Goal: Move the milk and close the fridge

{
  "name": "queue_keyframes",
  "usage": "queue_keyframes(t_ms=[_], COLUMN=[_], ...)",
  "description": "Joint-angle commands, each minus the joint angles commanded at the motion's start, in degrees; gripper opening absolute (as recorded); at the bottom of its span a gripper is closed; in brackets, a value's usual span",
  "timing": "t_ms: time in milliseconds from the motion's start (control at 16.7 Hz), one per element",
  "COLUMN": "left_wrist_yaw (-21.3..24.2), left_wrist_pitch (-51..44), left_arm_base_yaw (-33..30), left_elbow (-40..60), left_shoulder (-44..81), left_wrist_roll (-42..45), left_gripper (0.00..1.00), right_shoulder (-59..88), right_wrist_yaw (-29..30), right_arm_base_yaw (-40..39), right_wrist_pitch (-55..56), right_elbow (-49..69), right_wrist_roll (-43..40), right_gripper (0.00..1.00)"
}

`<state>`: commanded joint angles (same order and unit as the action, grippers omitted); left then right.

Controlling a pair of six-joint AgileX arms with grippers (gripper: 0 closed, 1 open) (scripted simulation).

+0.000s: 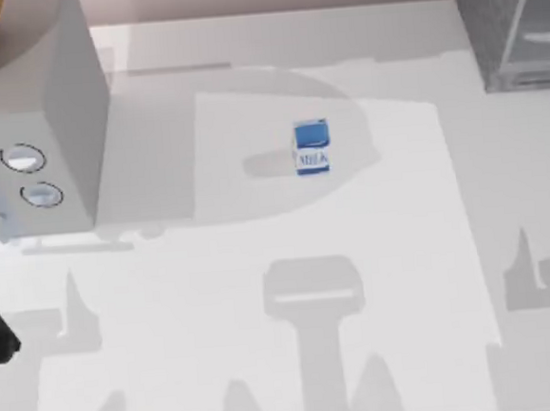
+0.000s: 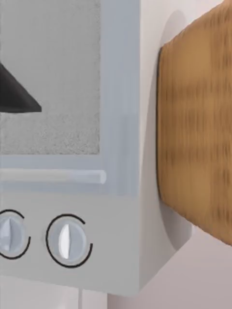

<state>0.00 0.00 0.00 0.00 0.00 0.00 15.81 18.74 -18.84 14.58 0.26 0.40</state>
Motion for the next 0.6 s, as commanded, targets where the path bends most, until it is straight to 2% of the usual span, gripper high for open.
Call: queue_keyframes(t_ms=[600], left_wrist_yaw=[0.0], left_wrist_pitch=[0.0], left_arm_base_yaw=[0.0], left_elbow=[0.0], left_shoulder=[0.0], left_wrist_roll=[0.0], left_gripper=[1.0], right_shoulder=[15.8], right_wrist_yaw=[19.2], right_arm_base_yaw=[-18.7], right_wrist_pitch=[14.9], right_elbow=[0.4], right_wrist_roll=[0.2], right_gripper=[1.0])
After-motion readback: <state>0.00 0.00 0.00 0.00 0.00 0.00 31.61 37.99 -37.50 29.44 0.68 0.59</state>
